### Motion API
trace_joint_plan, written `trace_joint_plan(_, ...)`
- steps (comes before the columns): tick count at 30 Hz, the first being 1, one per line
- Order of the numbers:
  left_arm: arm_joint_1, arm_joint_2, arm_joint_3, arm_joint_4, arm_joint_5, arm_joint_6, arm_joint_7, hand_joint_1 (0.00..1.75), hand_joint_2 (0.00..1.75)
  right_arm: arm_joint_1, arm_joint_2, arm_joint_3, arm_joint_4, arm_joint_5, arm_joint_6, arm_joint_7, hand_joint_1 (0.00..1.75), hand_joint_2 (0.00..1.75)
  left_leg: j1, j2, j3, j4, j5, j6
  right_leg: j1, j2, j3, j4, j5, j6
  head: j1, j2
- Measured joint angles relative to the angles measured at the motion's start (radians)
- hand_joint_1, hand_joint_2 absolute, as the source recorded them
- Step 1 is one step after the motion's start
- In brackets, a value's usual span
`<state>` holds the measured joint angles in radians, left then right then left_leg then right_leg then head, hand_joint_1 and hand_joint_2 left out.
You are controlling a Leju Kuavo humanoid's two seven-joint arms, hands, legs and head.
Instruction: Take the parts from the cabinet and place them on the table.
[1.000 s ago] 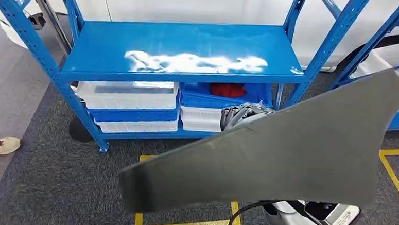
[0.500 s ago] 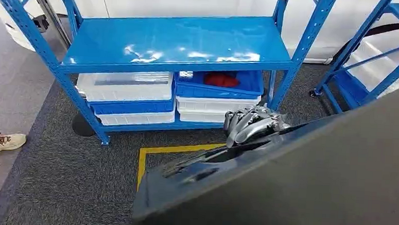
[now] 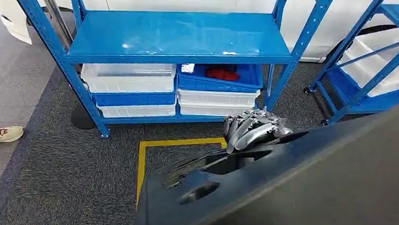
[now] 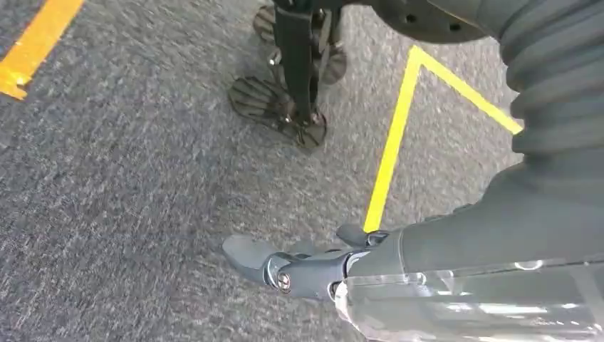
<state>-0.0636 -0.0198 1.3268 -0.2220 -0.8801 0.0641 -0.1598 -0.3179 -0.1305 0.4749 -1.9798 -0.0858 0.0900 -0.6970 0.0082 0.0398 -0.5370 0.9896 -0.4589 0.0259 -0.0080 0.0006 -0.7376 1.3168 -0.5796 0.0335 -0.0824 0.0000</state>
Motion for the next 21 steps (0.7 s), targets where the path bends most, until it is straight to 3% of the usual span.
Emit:
trace_joint_plan(1,0.0,0.0,0.0,0.0,0.001,-0.001,-0.001,0.0,1.75,0.001,0.0,0.001,0.003,0.004,-0.003,0.0,1.75,1.75,-0.001,0.007,-0.004,0.0,0.003,0.0,-0.001,0.0,-0.001,0.016,0.003,0.002,0.0,0.0)
trace_joint_plan(2,-0.001,0.0,0.0,0.0,0.002,-0.002,-0.001,0.0,1.75,0.002,0.0,0.003,0.008,0.01,-0.005,0.0,1.75,1.75,-0.001,0.013,-0.008,0.001,0.005,-0.001,-0.002,-0.001,0.024,-0.018,0.025,0.001,0.0,0.0)
trace_joint_plan(4,-0.001,0.0,0.0,0.0,0.002,-0.003,-0.001,0.0,1.75,0.0,0.0,0.005,0.012,0.014,-0.009,0.0,1.75,1.75,-0.002,0.028,-0.01,0.005,0.007,-0.005,-0.002,-0.015,0.129,-0.186,0.098,-0.006,0.0,0.0)
trace_joint_plan(5,-0.001,0.0,0.0,0.0,0.001,-0.008,-0.003,0.0,1.75,-0.001,0.0,0.008,0.013,0.02,-0.021,0.0,1.75,1.75,-0.004,0.035,-0.009,0.007,0.007,-0.005,0.001,-0.042,0.182,-0.271,0.123,-0.015,0.0,0.0)
trace_joint_plan(6,-0.001,0.0,0.0,0.0,0.0,-0.014,-0.006,0.0,1.75,-0.004,0.0,0.01,0.014,0.029,-0.033,0.0,1.75,1.75,-0.009,0.042,-0.011,0.009,0.008,-0.011,0.016,-0.085,0.194,-0.309,0.103,-0.028,0.0,0.0)
trace_joint_plan(9,-0.004,0.0,0.0,0.0,0.004,-0.017,-0.01,0.0,1.75,-0.004,-0.003,0.021,0.016,0.064,-0.065,0.0,1.75,1.75,-0.009,0.066,-0.014,0.008,0.013,-0.025,0.019,-0.05,0.178,-0.307,0.116,-0.045,0.0,0.0)
trace_joint_plan(10,-0.008,0.0,0.0,0.0,0.006,-0.019,-0.011,0.0,1.75,-0.006,-0.006,0.029,0.015,0.077,-0.075,0.0,1.75,1.75,-0.012,0.076,-0.012,0.007,0.014,-0.032,0.013,-0.038,0.176,-0.315,0.124,-0.053,0.0,0.0)
trace_joint_plan(11,-0.012,0.0,0.0,0.0,0.006,-0.019,-0.013,0.0,1.75,-0.007,-0.008,0.035,0.014,0.084,-0.079,0.0,1.75,1.75,-0.007,0.044,-0.018,0.018,0.002,-0.041,0.005,-0.033,0.18,-0.322,0.132,-0.058,0.0,0.0)
trace_joint_plan(12,-0.011,-0.001,0.0,0.0,0.006,-0.021,-0.013,0.0,1.75,-0.012,-0.011,0.039,0.014,0.088,-0.087,0.0,1.75,1.75,-0.005,0.0,-0.032,0.049,-0.027,-0.045,0.004,-0.023,0.176,-0.323,0.137,-0.064,0.0,0.0)
trace_joint_plan(13,-0.01,-0.002,0.0,0.0,0.005,-0.022,-0.013,0.0,1.75,-0.014,-0.011,0.044,0.014,0.09,-0.09,0.0,1.75,1.75,-0.003,-0.019,-0.061,0.12,-0.073,-0.046,0.005,-0.014,0.172,-0.323,0.14,-0.068,0.0,0.0)
trace_joint_plan(15,-0.005,-0.001,0.001,0.0,0.004,-0.023,-0.013,0.0,1.75,-0.014,-0.013,0.05,0.014,0.095,-0.092,0.0,1.75,1.75,-0.002,-0.029,-0.127,0.277,-0.145,-0.05,0.006,0.008,0.163,-0.321,0.145,-0.072,0.0,0.0)
trace_joint_plan(16,-0.004,-0.001,0.001,0.0,0.003,-0.023,-0.012,0.0,1.75,-0.014,-0.016,0.053,0.014,0.097,-0.092,0.0,1.75,1.75,-0.002,-0.03,-0.145,0.321,-0.152,-0.052,0.006,0.022,0.158,-0.319,0.147,-0.07,0.0,0.0)
trace_joint_plan(17,-0.004,-0.002,0.001,0.0,0.003,-0.017,-0.01,0.0,1.75,-0.013,-0.02,0.055,0.015,0.101,-0.092,0.0,1.75,1.75,-0.001,-0.03,-0.137,0.31,-0.132,-0.053,0.006,0.036,0.154,-0.316,0.149,-0.068,0.0,0.0)
trace_joint_plan(19,-0.008,-0.002,0.001,0.0,0.003,0.008,-0.008,0.0,1.75,-0.013,-0.023,0.059,0.015,0.11,-0.09,0.0,1.75,1.75,0.004,-0.035,-0.064,0.172,-0.051,-0.051,0.005,0.061,0.15,-0.308,0.151,-0.064,0.0,0.0)
trace_joint_plan(20,-0.009,-0.002,0.001,0.0,0.002,0.018,-0.008,0.0,1.75,-0.014,-0.024,0.061,0.015,0.12,-0.092,0.0,1.75,1.75,0.007,-0.055,-0.017,0.079,-0.011,-0.048,0.004,0.073,0.148,-0.303,0.15,-0.062,0.0,0.0)
trace_joint_plan(21,-0.009,-0.002,0.001,0.0,0.002,0.018,-0.01,0.0,1.75,-0.014,-0.024,0.064,0.015,0.125,-0.093,0.0,1.75,1.75,0.011,-0.102,0.003,0.037,-0.023,-0.044,0.005,0.081,0.142,-0.297,0.151,-0.056,0.0,0.0)
